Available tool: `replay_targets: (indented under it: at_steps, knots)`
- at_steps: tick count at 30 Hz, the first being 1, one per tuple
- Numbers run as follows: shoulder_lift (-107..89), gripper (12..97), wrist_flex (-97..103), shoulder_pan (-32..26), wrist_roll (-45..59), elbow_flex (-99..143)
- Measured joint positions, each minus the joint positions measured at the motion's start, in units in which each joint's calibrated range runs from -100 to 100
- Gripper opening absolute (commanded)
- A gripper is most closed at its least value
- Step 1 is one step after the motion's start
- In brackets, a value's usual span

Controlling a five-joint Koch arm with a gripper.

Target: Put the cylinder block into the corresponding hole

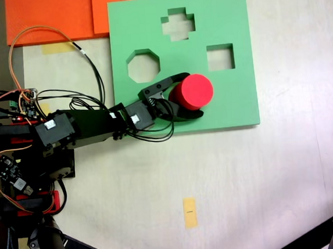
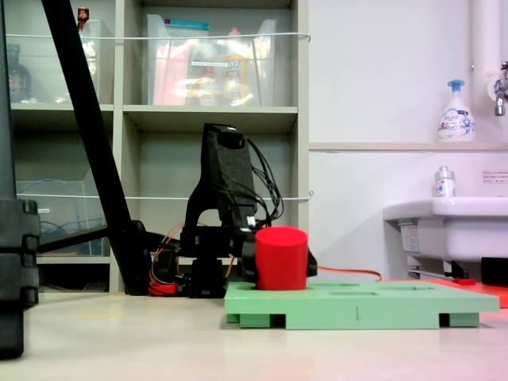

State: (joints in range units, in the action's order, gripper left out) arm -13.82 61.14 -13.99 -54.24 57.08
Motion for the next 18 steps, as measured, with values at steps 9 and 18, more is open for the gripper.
replay_targets:
  at_steps: [9, 18]
  knots:
    - [-0.96, 48.7, -1.96, -0.20, 0.34, 3.72]
    - [-1.37, 60.5, -3.82, -0.44, 0.34, 5.98]
